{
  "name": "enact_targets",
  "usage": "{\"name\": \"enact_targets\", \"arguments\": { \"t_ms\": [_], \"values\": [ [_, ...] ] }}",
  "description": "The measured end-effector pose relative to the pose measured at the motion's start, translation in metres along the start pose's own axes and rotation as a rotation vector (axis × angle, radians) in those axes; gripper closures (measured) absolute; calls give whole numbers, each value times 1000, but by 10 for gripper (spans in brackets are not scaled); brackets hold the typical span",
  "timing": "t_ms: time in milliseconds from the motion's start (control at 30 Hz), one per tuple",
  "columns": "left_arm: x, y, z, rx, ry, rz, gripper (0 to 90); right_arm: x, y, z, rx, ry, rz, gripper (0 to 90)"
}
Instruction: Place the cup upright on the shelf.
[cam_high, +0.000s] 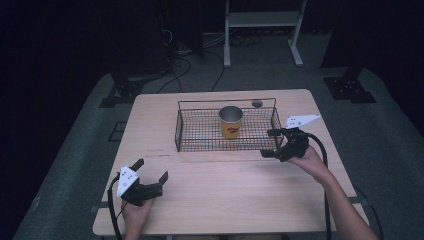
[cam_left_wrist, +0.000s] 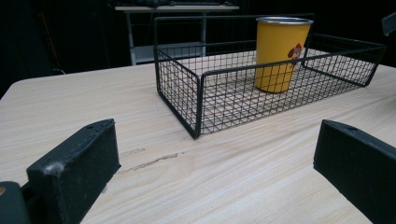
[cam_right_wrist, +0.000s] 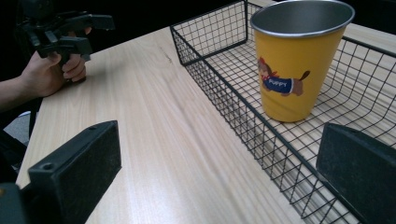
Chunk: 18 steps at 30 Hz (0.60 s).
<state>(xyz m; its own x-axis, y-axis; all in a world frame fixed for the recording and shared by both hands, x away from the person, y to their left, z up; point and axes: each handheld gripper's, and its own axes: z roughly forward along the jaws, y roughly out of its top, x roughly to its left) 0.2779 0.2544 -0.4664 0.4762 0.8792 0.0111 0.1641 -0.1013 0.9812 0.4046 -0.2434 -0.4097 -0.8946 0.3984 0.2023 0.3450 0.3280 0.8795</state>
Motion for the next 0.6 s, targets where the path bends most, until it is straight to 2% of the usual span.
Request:
{"name": "enact_targets", "arguments": {
  "t_ms": [600],
  "values": [
    [0, 0, 0, -1, 0, -2, 0, 12, -22, -6, 2, 9, 13, 0]
  ]
}}
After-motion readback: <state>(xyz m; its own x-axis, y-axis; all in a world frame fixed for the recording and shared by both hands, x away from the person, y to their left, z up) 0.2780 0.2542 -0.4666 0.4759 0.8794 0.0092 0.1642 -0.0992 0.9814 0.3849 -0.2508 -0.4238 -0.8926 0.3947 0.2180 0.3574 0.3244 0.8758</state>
